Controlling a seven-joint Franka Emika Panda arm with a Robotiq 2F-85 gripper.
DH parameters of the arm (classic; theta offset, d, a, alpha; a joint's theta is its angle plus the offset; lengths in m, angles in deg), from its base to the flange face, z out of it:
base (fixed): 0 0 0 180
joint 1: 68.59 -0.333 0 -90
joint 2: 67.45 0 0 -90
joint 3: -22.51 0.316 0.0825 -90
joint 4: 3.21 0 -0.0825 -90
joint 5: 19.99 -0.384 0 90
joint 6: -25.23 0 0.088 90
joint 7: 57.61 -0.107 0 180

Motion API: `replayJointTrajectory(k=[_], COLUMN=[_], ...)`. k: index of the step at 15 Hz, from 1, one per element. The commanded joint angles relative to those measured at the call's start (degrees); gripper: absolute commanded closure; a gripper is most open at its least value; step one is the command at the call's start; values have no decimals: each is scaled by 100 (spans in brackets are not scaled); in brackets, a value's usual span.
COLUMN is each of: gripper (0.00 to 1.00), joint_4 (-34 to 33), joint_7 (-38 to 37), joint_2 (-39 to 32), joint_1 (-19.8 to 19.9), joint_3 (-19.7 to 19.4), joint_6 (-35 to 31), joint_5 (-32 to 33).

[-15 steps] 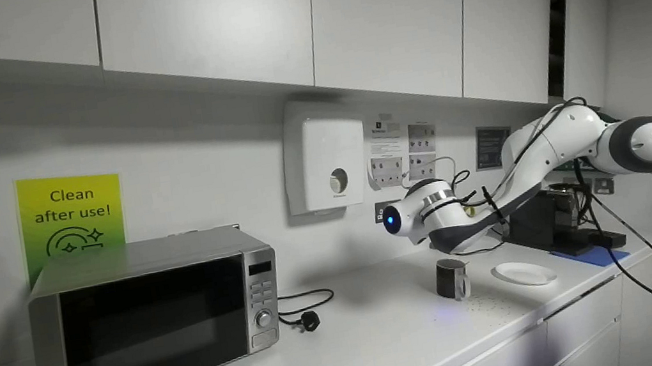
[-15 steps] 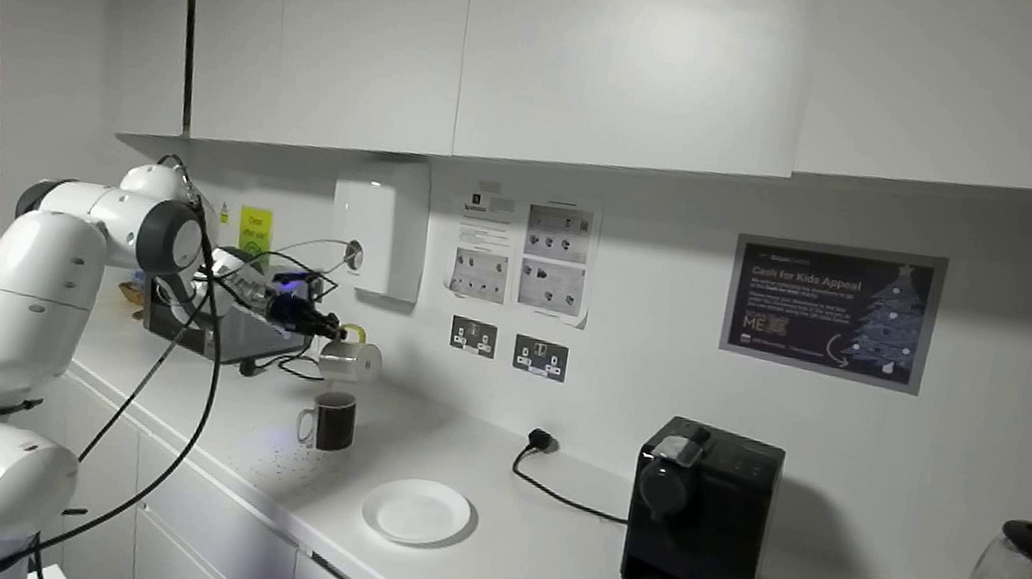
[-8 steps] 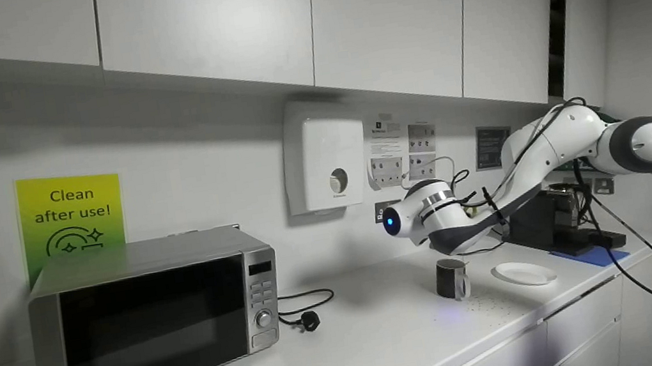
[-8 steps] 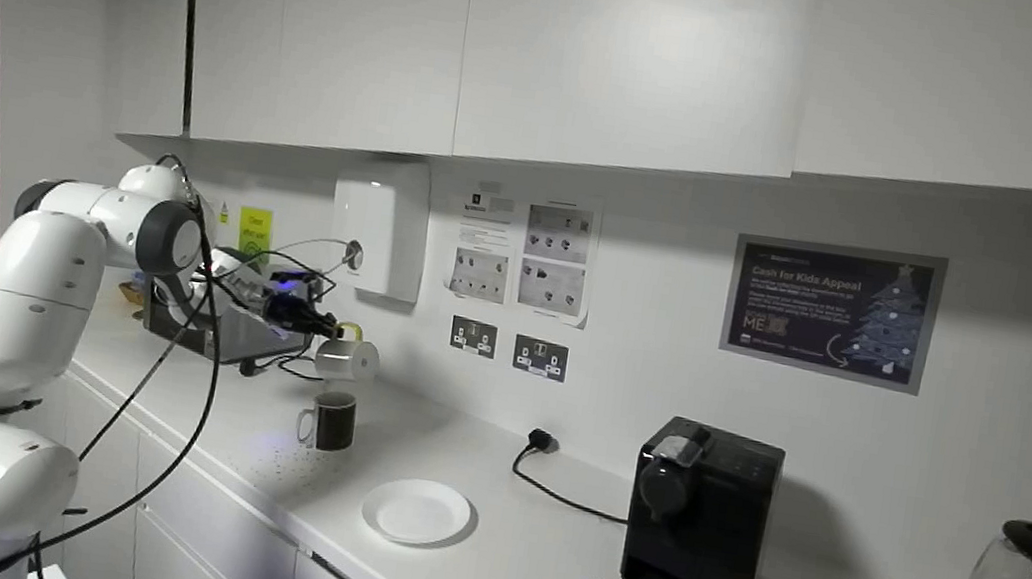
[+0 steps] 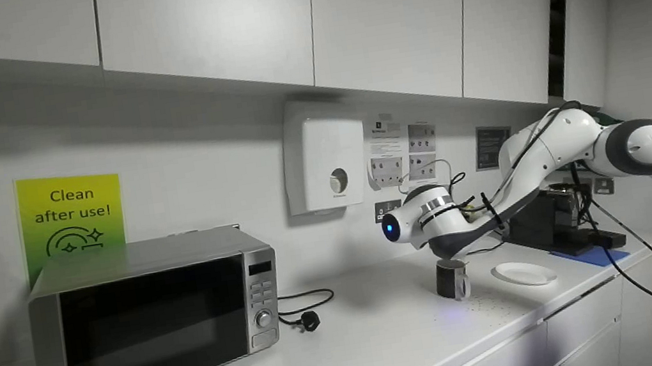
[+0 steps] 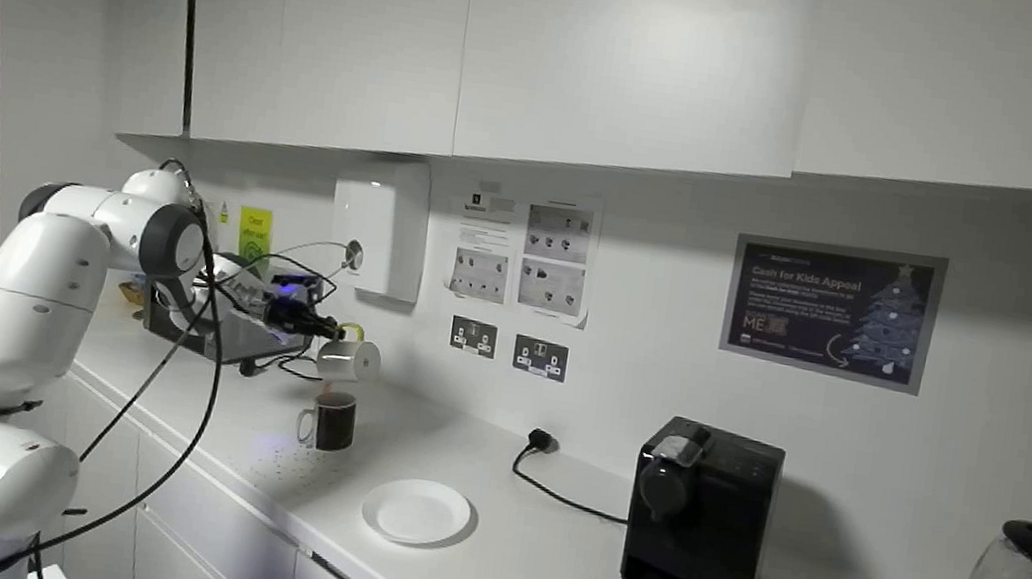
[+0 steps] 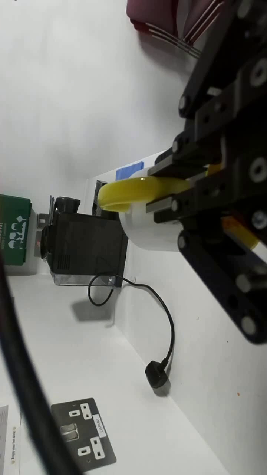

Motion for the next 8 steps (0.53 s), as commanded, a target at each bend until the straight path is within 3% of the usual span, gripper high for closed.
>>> replayJointTrajectory(k=[1, 8], gripper=[95, 95], joint_4=[-110, -124], joint_7=[325, 514], joint_2=[-19, -33], joint_1=[-44, -46], joint_3=[-19, -26], joint_6=[302, 316], joint_5=[296, 389])
